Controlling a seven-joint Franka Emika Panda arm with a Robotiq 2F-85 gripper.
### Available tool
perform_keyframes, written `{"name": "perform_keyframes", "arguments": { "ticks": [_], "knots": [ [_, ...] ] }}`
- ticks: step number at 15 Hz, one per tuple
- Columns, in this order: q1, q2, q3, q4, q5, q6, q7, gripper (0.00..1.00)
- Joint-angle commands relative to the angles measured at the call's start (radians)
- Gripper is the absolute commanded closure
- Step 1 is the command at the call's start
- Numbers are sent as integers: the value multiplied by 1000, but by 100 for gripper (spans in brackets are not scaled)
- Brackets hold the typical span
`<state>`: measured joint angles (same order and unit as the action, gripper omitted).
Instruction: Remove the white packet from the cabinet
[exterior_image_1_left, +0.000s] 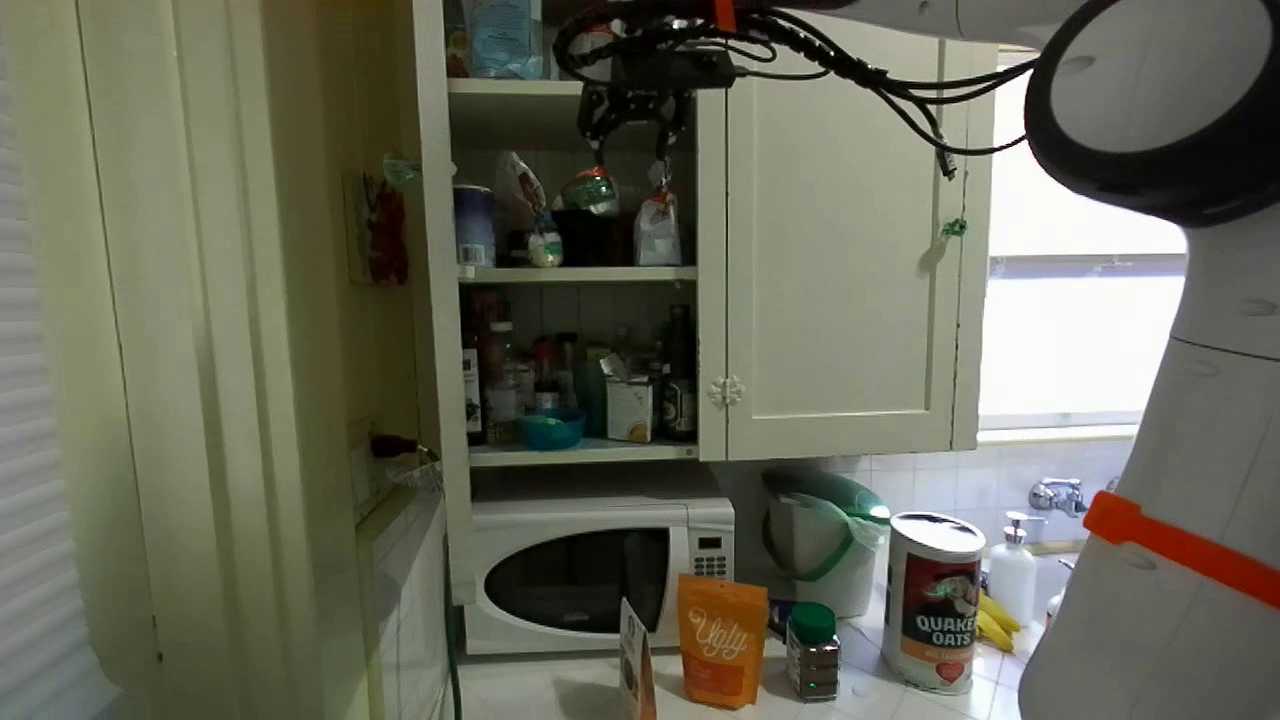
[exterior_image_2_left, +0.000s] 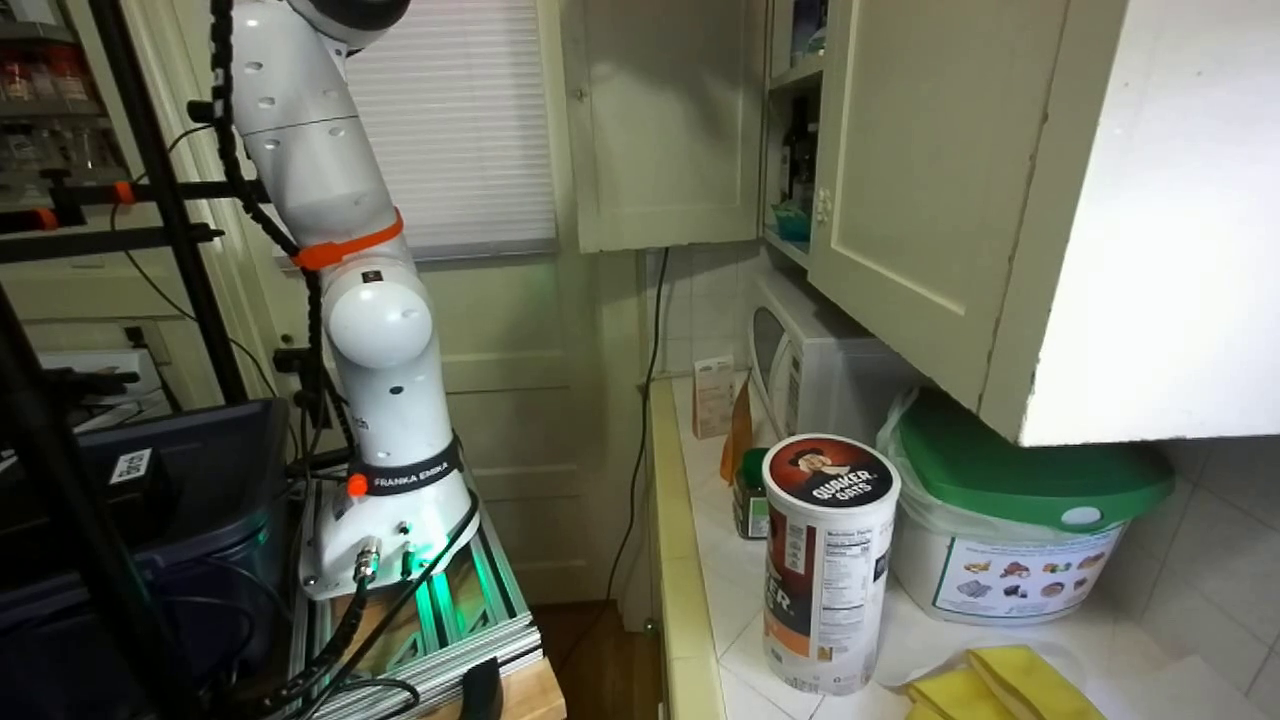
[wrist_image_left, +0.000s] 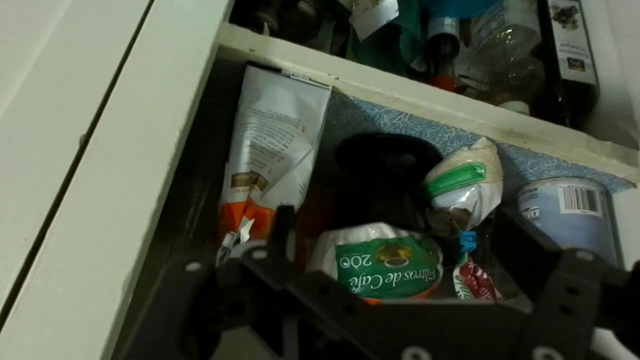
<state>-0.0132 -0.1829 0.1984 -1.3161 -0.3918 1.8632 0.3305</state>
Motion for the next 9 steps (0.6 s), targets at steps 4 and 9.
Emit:
{"name": "perform_keyframes", "arguments": {
  "ticks": [4,9],
  "knots": [
    [-20,26,-1,22,-51,62,80,0],
    [-69,44,-15,43,-140,185,239,0]
  ]
}}
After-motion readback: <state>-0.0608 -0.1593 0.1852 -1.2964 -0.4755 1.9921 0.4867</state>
